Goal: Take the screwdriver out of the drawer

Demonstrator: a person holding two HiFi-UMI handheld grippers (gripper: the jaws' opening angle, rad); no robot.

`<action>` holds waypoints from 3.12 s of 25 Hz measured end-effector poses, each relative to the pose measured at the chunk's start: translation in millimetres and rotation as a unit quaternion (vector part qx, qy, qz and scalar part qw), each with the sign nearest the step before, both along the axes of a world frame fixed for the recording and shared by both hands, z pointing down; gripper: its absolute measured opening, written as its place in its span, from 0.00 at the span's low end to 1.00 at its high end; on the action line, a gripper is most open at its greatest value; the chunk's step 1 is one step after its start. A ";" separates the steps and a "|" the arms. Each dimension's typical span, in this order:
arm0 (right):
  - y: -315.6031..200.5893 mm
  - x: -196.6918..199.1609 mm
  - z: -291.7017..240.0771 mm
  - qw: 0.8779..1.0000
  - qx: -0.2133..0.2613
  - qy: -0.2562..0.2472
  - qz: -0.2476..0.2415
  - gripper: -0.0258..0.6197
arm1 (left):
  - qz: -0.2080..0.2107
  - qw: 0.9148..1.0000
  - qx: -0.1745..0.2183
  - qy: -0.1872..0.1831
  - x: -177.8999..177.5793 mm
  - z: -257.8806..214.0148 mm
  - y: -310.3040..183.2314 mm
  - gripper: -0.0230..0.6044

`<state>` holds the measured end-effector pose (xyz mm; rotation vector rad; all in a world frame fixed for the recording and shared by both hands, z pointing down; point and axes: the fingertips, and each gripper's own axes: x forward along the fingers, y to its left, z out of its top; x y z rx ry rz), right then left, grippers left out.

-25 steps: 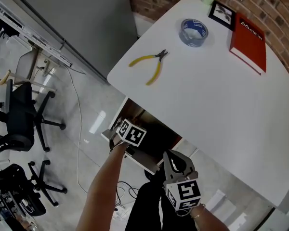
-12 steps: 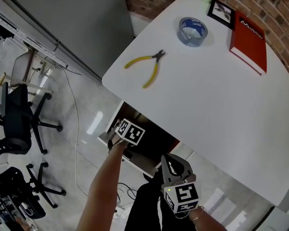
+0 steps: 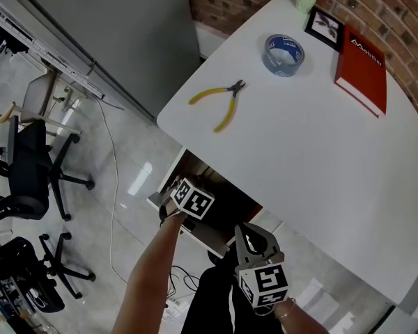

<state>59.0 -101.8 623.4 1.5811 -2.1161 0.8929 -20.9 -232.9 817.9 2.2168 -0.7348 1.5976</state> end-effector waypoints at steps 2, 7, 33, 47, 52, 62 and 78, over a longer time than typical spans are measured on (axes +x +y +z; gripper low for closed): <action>-2.2 -1.7 -4.8 1.000 0.004 -0.001 -0.005 0.04 | -0.010 1.000 0.005 0.013 -1.9 -12.9 1.8 0.13; -6.3 -4.8 -20.7 1.000 0.012 -0.009 -0.010 0.04 | -0.047 0.997 0.028 0.054 -12.1 -56.5 2.7 0.13; -40.3 -62.9 -154.0 0.989 0.101 -0.015 -0.110 0.04 | -0.234 0.932 0.185 0.209 -88.8 -305.6 36.4 0.13; -40.8 -98.0 -221.0 0.973 0.142 -0.040 -0.176 0.04 | -0.325 0.866 0.269 0.267 -149.7 -402.2 82.2 0.13; -38.7 -107.3 -238.3 0.967 0.155 -0.037 -0.198 0.04 | -0.351 0.848 0.294 0.266 -172.9 -418.6 109.0 0.13; -27.3 -131.9 -271.5 0.952 0.186 -0.018 -0.243 0.04 | -0.400 0.808 0.341 0.267 -217.5 -452.7 151.7 0.13; -15.6 -149.8 -289.9 0.945 0.202 -0.005 -0.259 0.04 | -0.442 0.773 0.366 0.270 -248.2 -473.5 189.1 0.13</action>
